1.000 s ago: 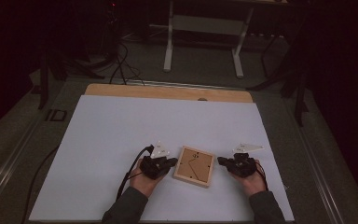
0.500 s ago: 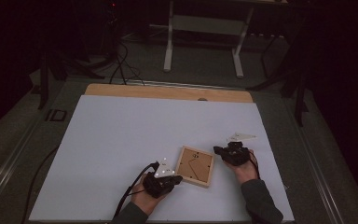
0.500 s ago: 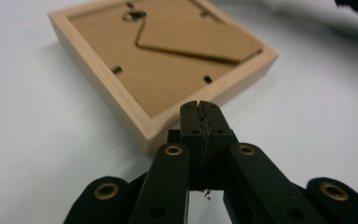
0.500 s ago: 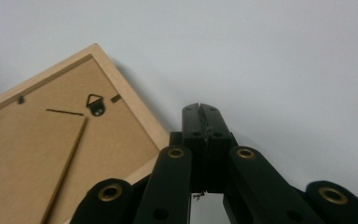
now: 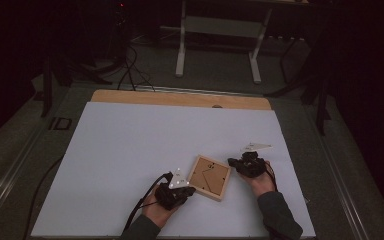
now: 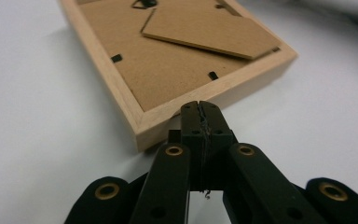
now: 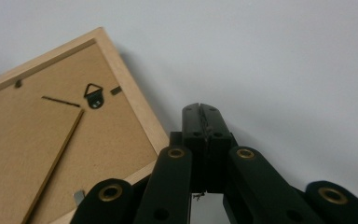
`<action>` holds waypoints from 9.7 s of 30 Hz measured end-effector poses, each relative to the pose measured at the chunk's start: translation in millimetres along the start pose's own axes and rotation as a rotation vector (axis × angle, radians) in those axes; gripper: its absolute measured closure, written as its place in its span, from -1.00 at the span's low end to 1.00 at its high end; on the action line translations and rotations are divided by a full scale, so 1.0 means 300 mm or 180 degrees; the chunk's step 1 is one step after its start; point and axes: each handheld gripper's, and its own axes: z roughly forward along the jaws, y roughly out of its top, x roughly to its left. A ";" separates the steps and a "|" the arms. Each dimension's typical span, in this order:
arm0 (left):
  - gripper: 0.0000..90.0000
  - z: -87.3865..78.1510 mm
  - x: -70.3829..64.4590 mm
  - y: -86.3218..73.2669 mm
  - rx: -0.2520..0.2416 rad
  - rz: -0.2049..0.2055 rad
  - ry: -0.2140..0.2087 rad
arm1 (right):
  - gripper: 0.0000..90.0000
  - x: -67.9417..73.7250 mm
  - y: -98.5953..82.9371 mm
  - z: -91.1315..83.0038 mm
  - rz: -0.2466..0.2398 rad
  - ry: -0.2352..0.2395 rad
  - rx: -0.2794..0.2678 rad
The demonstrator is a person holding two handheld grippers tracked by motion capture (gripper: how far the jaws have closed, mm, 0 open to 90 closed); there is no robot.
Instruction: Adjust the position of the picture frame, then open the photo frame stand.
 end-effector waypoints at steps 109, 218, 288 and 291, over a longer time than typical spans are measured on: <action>1.00 -0.135 0.285 -0.084 -0.0076 -0.0734 0.0584 | 1.00 0.259 0.024 0.132 -0.0227 0.0303 0.0022; 0.01 -0.046 0.254 0.153 0.0847 -0.0062 0.0302 | 0.73 0.213 0.035 0.025 -0.0297 0.0261 -0.0248; 0.13 -0.090 0.226 0.251 0.0658 -0.0157 0.0489 | 1.00 0.345 0.056 0.105 -0.0768 0.0490 -0.0098; 0.13 -0.090 0.229 0.258 0.0667 -0.0149 0.0480 | 1.00 0.343 0.056 0.106 -0.0761 0.0505 -0.0106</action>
